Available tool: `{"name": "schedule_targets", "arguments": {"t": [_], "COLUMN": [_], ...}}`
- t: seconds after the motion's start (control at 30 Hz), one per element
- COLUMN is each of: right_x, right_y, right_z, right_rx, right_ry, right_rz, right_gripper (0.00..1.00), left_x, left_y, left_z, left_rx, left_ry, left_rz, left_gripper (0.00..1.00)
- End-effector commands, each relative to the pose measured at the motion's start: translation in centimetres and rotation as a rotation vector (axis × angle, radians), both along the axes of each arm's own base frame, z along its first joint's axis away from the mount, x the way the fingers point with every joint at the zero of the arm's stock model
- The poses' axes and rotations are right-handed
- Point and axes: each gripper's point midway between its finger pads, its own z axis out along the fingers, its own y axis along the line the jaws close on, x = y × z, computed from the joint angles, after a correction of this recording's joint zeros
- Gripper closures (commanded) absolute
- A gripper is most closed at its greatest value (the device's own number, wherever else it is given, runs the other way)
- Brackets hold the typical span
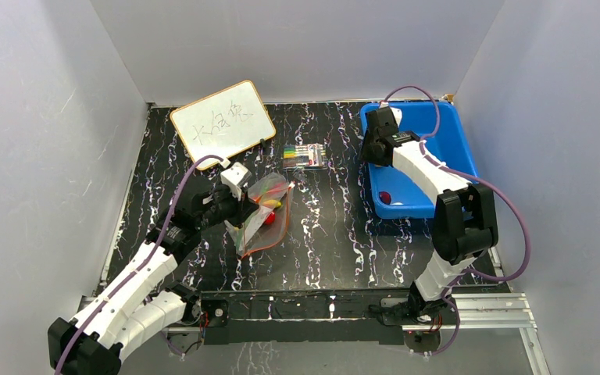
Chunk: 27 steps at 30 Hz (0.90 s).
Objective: Place the food in the zip-top bag and seal the zipper
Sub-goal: Adjust the bin at the center of the board.
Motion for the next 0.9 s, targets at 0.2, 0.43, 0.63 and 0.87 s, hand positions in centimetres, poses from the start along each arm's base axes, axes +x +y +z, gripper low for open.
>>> {"name": "schedule_targets", "arguments": {"t": [0.2, 0.43, 0.63, 0.87], "right_x": [3.2, 4.4, 5.4, 6.7], "right_y": [0.0, -1.3, -4.9, -7.9], "right_z": [6.7, 9.0, 9.8, 6.6], "right_rx": [0.034, 0.057, 0.090, 0.133], "right_ry": [-0.201, -0.280, -0.314, -0.283], "right_rz": [-0.005, 0.058, 0.007, -0.058], "right_gripper": [0.28, 0.27, 0.30, 0.28], "left_x": [0.5, 0.6, 0.6, 0.6], "left_y": [-0.2, 0.0, 0.1, 0.1], "left_z": [1.0, 1.2, 0.8, 0.4], "left_rx": [-0.019, -0.012, -0.013, -0.005], "left_ry": [-0.024, -0.021, -0.024, -0.015], "left_rz": [0.013, 0.022, 0.029, 0.025], "left_gripper": [1.00, 1.00, 1.00, 1.00]}}
